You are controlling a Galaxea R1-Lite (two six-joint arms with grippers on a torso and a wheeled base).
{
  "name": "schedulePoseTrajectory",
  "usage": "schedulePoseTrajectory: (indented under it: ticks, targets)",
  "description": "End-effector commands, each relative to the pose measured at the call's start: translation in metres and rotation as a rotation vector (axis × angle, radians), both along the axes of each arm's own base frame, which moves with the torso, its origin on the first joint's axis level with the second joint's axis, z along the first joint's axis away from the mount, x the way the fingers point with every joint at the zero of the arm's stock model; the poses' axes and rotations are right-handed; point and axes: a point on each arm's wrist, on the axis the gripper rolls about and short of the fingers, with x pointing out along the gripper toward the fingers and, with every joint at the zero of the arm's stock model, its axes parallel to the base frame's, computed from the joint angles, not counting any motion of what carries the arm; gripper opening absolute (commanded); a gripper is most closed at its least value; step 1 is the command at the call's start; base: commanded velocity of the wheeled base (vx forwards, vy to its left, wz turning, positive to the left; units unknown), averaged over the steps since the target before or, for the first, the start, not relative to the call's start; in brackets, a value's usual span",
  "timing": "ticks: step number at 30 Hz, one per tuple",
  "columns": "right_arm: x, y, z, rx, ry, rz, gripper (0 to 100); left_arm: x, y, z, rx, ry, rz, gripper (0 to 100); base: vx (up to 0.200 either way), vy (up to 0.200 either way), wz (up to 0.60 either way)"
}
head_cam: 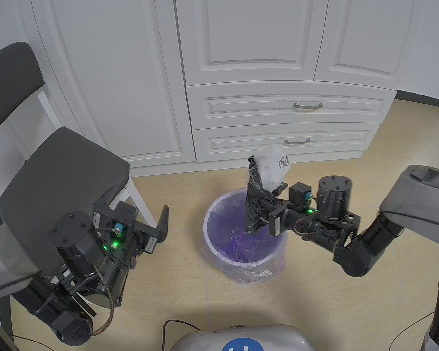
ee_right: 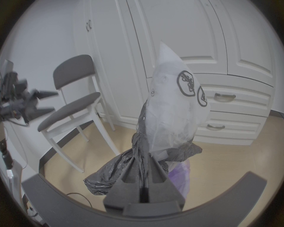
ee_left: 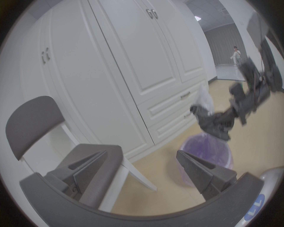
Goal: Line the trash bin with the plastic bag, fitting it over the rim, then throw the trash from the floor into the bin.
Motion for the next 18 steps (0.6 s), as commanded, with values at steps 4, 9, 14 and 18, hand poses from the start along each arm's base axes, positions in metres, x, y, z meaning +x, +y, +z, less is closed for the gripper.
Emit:
schedulePoseTrajectory:
  ticks: [4,9,14,18]
  targets:
    - [0.036,0.059,-0.073,0.044,0.103,-0.088,0,-0.026,0.036,0.068,-0.121,-0.224,0.086,100,0.000,0.000,0.00]
    - [0.050,0.056,-0.089,0.059,0.107,-0.111,0,-0.025,0.042,0.071,-0.117,-0.233,0.110,100,0.000,0.000,0.00]
    - [0.067,0.051,-0.108,0.081,0.073,-0.136,0,-0.024,0.043,0.070,-0.114,-0.233,0.118,100,0.000,0.000,0.00]
    - [0.069,0.049,-0.114,0.074,0.083,-0.138,0,-0.024,0.044,0.071,-0.114,-0.234,0.122,100,0.000,0.000,0.00]
